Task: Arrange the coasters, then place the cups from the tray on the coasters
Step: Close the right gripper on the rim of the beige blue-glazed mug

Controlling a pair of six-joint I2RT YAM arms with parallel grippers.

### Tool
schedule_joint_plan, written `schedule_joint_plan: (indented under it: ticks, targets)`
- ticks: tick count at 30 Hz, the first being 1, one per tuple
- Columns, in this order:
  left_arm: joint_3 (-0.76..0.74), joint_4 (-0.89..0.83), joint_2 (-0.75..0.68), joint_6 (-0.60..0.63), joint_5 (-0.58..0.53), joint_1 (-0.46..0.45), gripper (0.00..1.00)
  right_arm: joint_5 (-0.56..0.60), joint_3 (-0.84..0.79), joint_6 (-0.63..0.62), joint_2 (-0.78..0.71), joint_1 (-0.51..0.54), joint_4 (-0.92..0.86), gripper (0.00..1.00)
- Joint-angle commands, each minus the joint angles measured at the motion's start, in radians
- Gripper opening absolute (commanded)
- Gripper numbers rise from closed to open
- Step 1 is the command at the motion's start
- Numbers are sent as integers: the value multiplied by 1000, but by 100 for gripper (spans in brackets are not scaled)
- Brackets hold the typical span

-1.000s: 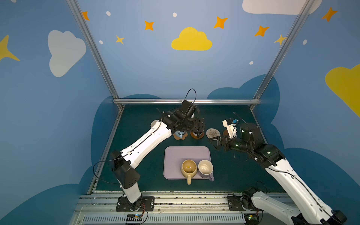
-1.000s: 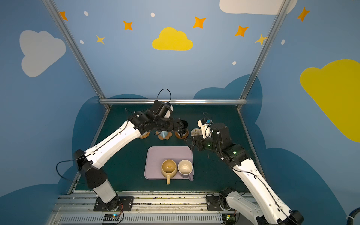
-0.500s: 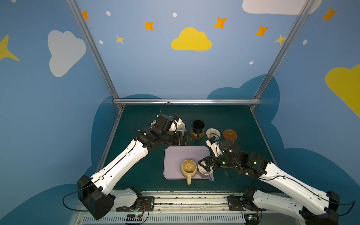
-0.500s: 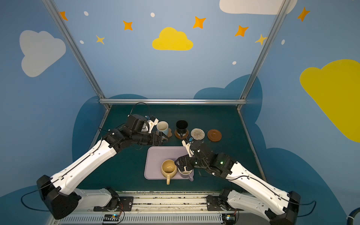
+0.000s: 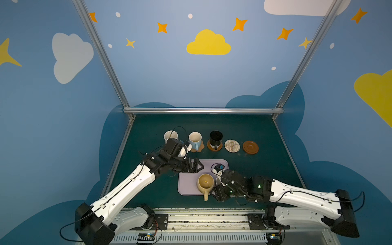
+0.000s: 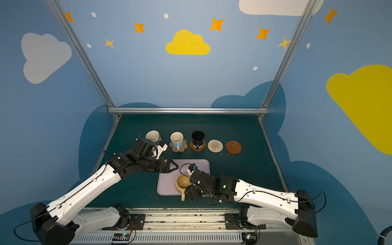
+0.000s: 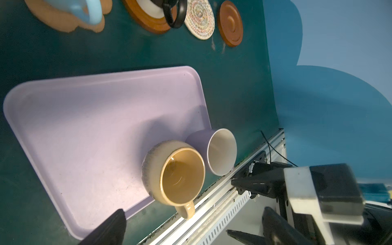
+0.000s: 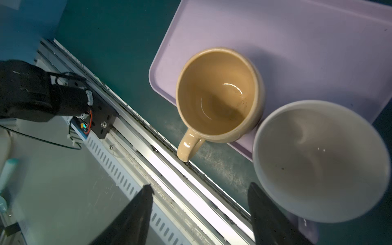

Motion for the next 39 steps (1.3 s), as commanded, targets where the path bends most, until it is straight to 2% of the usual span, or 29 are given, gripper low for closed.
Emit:
schedule_joint_plan:
  ticks: [1,14,21,30,39]
  targets:
    - [-38,-4,-32,-36,23,3,99,51,-6,59,41,41,42,67]
    - [-151,42,-84,-112,30,4,99,57,9,140,234,54,108,63]
    - [-205,56,-138,-141,14,5,99,100,29,199,292,53,62,60]
    - [-227,56,-150,-145,11,4,100,135,57,192,329,41,48,49]
    - [-250,114,-185,-175,49,5,100,146,130,183,410,47,-4,49]
